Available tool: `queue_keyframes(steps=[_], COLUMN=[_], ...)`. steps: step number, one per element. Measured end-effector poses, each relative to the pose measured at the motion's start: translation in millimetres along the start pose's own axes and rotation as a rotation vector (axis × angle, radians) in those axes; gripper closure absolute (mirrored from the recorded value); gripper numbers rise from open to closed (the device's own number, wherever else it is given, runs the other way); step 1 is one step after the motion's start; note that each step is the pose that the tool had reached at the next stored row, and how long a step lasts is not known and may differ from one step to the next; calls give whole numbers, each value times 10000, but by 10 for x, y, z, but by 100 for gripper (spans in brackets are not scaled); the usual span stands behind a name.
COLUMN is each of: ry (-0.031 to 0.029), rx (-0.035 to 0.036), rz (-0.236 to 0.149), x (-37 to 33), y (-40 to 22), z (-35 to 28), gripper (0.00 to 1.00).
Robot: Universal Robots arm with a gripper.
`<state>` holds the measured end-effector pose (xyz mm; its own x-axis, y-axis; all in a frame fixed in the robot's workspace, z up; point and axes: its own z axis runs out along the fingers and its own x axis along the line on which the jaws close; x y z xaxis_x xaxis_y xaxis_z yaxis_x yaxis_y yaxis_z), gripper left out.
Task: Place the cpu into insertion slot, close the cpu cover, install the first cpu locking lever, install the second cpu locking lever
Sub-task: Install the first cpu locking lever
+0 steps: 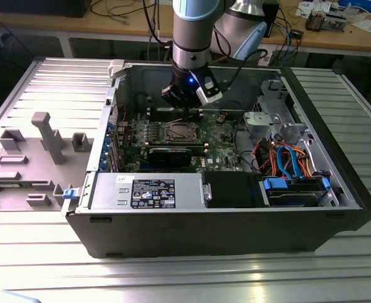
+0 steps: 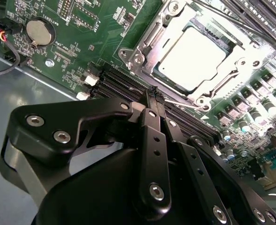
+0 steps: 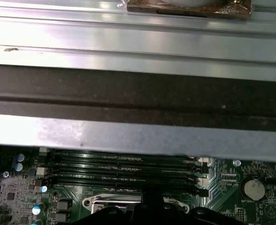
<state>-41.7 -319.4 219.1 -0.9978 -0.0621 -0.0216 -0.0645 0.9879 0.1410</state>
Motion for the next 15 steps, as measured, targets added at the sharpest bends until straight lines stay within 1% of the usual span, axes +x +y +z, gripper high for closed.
queue_keyframes(steps=[2, 3, 7, 15], ry=[0, 2, 0, 1], rx=[8, 13, 13, 13], rz=[-1, 0, 1, 1], x=[-9, -17, -29, -30], y=[-3, -5, -12, -13], z=[13, 30, 68, 78], gripper=[89, 89, 89, 89])
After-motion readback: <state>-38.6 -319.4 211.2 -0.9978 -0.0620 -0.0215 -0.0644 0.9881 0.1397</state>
